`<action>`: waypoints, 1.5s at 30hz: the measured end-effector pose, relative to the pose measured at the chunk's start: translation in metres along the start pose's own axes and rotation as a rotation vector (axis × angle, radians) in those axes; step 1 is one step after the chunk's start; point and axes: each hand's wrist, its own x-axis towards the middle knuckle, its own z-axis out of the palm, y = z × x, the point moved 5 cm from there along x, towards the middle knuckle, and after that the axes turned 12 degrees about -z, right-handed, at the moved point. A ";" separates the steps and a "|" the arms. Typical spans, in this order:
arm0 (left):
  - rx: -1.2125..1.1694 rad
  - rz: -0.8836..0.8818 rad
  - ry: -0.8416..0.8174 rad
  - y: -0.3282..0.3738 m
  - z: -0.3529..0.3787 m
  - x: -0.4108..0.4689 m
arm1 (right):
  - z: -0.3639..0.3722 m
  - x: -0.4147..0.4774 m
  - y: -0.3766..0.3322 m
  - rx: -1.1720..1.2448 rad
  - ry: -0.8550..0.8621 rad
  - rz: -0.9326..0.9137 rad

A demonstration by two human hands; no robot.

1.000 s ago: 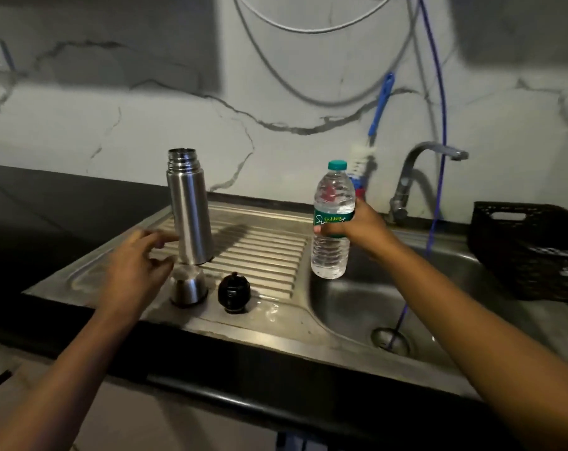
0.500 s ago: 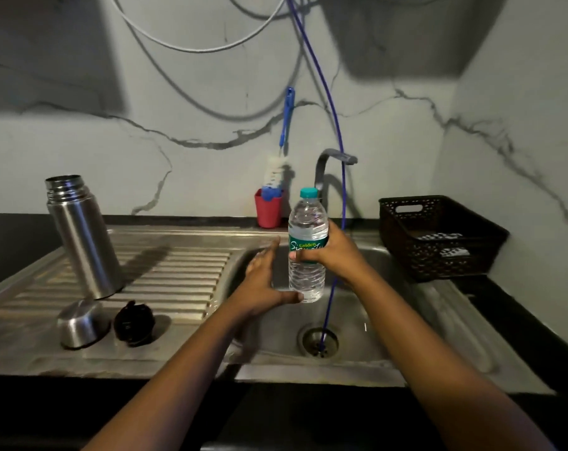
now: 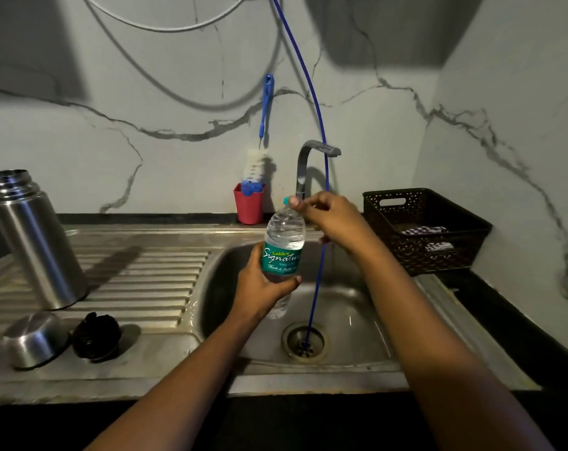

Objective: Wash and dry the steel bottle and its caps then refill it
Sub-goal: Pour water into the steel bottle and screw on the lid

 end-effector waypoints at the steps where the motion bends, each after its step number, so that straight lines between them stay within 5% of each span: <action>1: 0.018 -0.002 0.001 0.001 0.001 -0.001 | -0.008 0.005 -0.009 -0.101 0.050 -0.046; 6: 0.071 0.029 0.023 0.003 0.003 -0.004 | -0.003 0.033 -0.030 -0.612 0.042 -0.119; 10: 0.053 0.025 0.035 0.005 0.000 -0.004 | 0.003 0.038 -0.040 -0.669 -0.077 -0.212; 16: 0.012 -0.013 -0.047 0.005 -0.004 -0.006 | 0.004 0.038 -0.036 -0.320 -0.301 -0.346; 27: -0.008 -0.037 -0.086 0.002 -0.006 -0.004 | -0.008 0.046 -0.033 -0.183 -0.548 -0.379; 35: -0.051 -0.035 -0.062 -0.001 -0.009 0.000 | -0.013 0.048 -0.027 0.012 -0.401 -0.345; 45: -0.145 0.022 0.120 0.017 -0.069 -0.012 | 0.015 0.022 -0.021 0.642 -0.138 -0.176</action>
